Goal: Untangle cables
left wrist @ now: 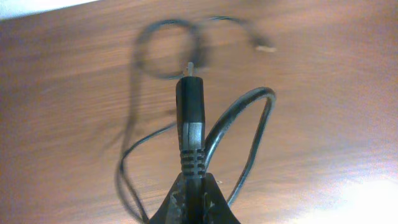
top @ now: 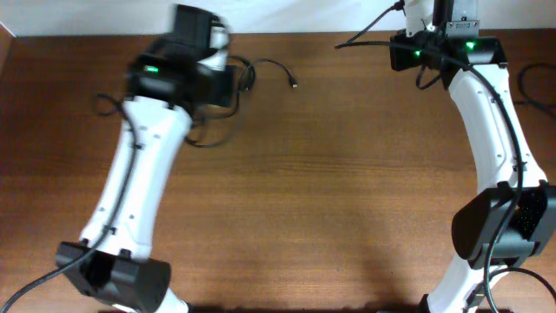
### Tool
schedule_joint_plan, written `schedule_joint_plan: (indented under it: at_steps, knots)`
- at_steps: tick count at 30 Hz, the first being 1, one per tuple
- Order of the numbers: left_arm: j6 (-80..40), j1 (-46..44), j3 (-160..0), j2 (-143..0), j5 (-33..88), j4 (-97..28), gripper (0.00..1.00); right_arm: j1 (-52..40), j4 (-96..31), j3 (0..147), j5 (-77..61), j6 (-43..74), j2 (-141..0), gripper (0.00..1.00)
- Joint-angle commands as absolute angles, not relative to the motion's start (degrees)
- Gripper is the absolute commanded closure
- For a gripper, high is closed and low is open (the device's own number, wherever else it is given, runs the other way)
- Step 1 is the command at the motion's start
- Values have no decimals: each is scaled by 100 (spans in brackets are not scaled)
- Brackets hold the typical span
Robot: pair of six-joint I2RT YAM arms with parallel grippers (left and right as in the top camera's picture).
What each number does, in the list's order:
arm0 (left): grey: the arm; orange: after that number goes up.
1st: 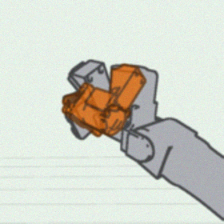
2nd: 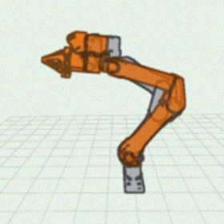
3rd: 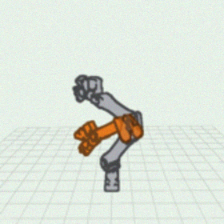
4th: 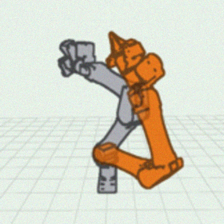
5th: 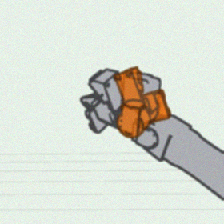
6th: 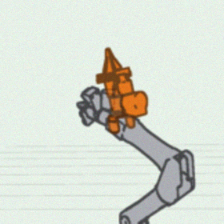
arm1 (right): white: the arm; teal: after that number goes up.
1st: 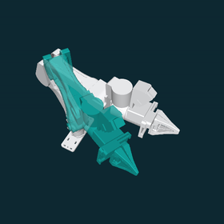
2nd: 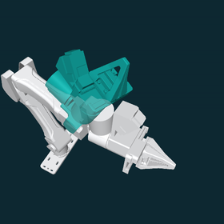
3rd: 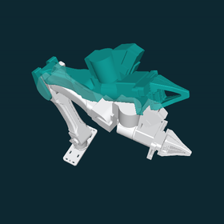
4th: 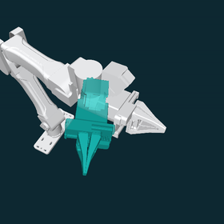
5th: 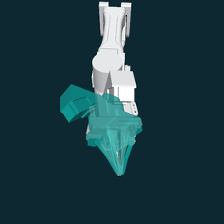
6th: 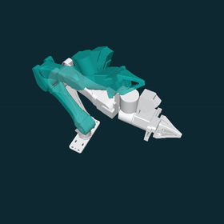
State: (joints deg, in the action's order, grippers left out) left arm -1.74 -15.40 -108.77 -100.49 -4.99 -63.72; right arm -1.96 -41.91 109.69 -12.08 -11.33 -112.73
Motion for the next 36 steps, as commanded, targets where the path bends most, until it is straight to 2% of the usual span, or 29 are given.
schedule_joint_plan:
  at_steps: [1, 5, 7, 8, 9, 12, 18, 21, 24, 25, 26, 27, 32, 34, 36]
  knots:
    - [-672, -2377, -11345, -9933, -231, -6230, 100, -187, -4523, 11061, -1291, -1479, -10866, 96]
    - [-832, -3813, -12134, -9935, -78, -5581, 100, -191, -4700, 11061, -1313, -1474, -10855, 96]
    - [-832, -4254, -12136, -9931, -676, -5531, 100, -191, -4700, 11061, -1310, -1474, -10855, 96]
    - [-832, -4313, -12136, -9872, -1389, -5605, 100, -191, -4703, 11059, -1310, -1474, -10857, 96]
    - [-834, -4263, -12136, -9754, -2060, -5627, 100, -191, -4718, 11059, -1313, -1476, -10862, 94]
    - [-829, -3920, -12136, -9288, -3363, -5636, 100, -193, -4617, 11059, -1315, -1474, -10997, 96]
    - [-703, -3330, -12136, -8606, -3948, -5494, 100, -1125, -4609, 11052, -1459, -1479, -11271, 96]
    - [-681, -3164, -12136, -8562, -3957, -5642, 100, -1710, -4364, 11052, -1459, -1481, -11712, 96]
    - [-659, -3057, -12136, -8532, -4453, -5662, 98, -2102, -3931, 11052, -1470, -1485, -12420, 96]
    - [-655, -3057, -12136, -8527, -4766, -5664, 97, -2213, -3787, 11052, -1688, -1787, -12599, 91]
    - [-591, -3057, -12136, -8514, -4960, -5664, 97, -2298, -3688, 11052, -2150, -2147, -12676, 33]
    - [-572, -3057, -12136, -8506, -5098, -5664, 96, -2370, -3553, 11052, -2596, -2552, -12682, 2]
    - [-526, -3057, -12136, -8488, -5299, -5795, 96, -2598, -2287, 11052, -2834, -3131, -13065, 1]
    - [-510, -3057, -12136, -8488, -5297, -5817, 96, -2598, -2259, 11052, -3089, -3129, -13447, 1]
    - [-510, -3057, -12136, -8488, -5297, -5837, 96, -2598, -2112, 11052, -2952, -2545, -13751, 1]
